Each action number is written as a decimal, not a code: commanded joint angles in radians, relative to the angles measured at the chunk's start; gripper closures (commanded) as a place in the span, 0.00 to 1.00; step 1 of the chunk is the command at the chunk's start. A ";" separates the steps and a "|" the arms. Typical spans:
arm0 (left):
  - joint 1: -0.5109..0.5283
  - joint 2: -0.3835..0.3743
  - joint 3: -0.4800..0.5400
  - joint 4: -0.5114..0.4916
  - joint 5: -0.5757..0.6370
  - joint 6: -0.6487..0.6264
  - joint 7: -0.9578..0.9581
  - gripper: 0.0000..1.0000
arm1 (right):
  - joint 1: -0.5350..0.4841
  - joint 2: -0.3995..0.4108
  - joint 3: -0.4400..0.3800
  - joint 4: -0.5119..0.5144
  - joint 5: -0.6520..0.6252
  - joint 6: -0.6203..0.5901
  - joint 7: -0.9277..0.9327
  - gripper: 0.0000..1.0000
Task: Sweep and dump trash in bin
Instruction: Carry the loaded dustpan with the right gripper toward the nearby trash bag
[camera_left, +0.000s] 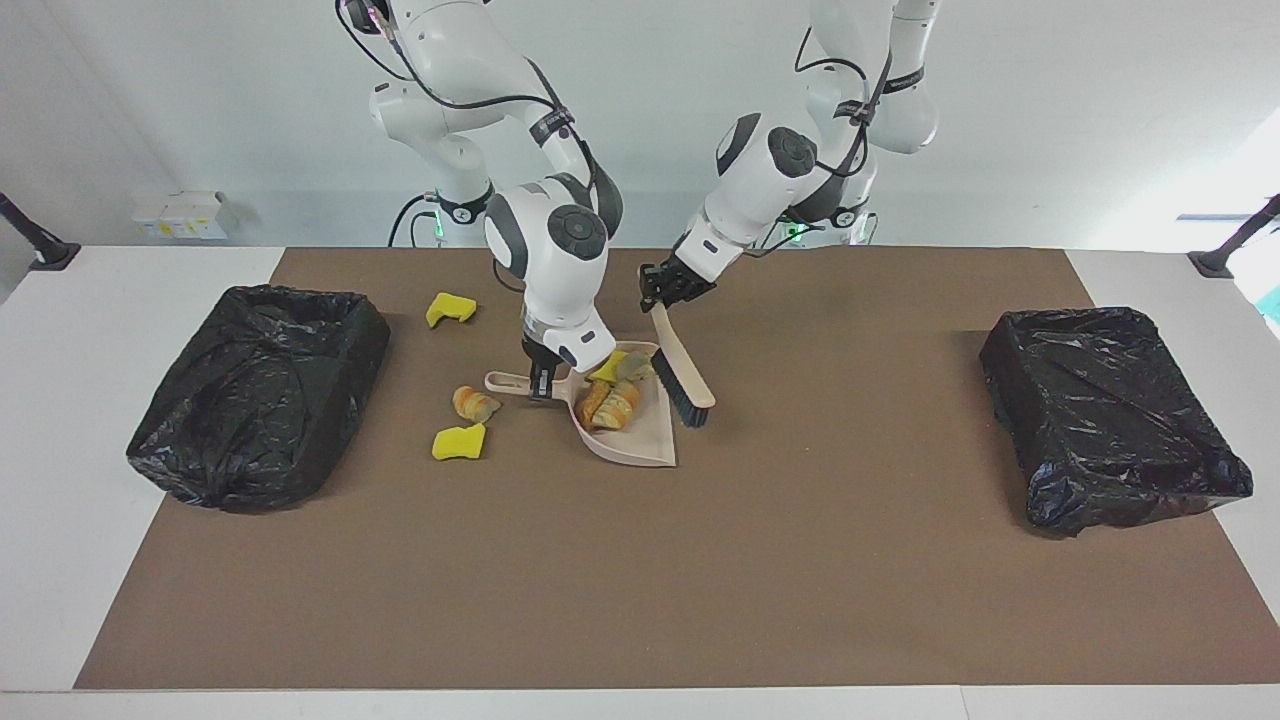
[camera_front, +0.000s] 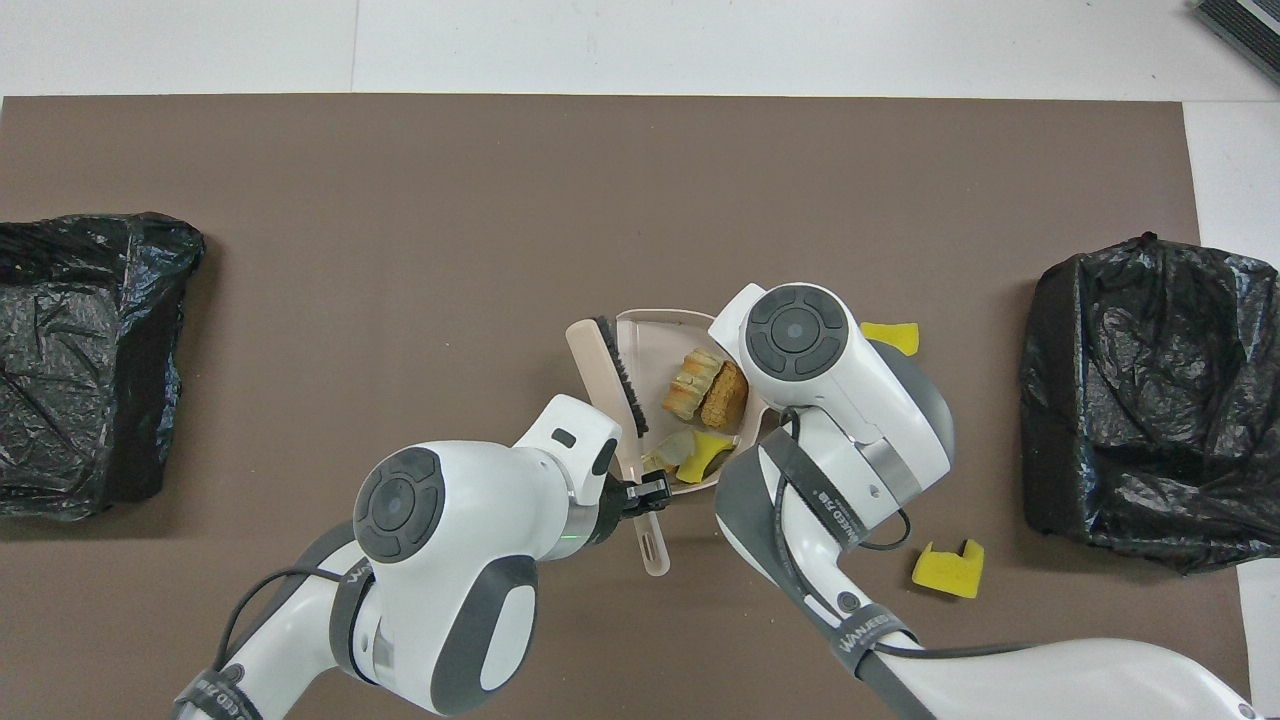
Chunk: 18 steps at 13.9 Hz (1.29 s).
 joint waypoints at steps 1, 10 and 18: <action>0.044 -0.032 0.000 0.034 0.133 -0.098 -0.004 1.00 | -0.012 0.008 0.005 -0.011 0.041 0.041 0.037 1.00; 0.112 -0.279 -0.007 -0.066 0.424 -0.499 -0.079 1.00 | -0.107 0.000 0.005 0.083 0.223 0.005 -0.170 1.00; -0.125 -0.130 -0.020 -0.100 0.363 -0.318 -0.269 1.00 | -0.262 0.001 -0.004 0.238 0.202 -0.147 -0.498 1.00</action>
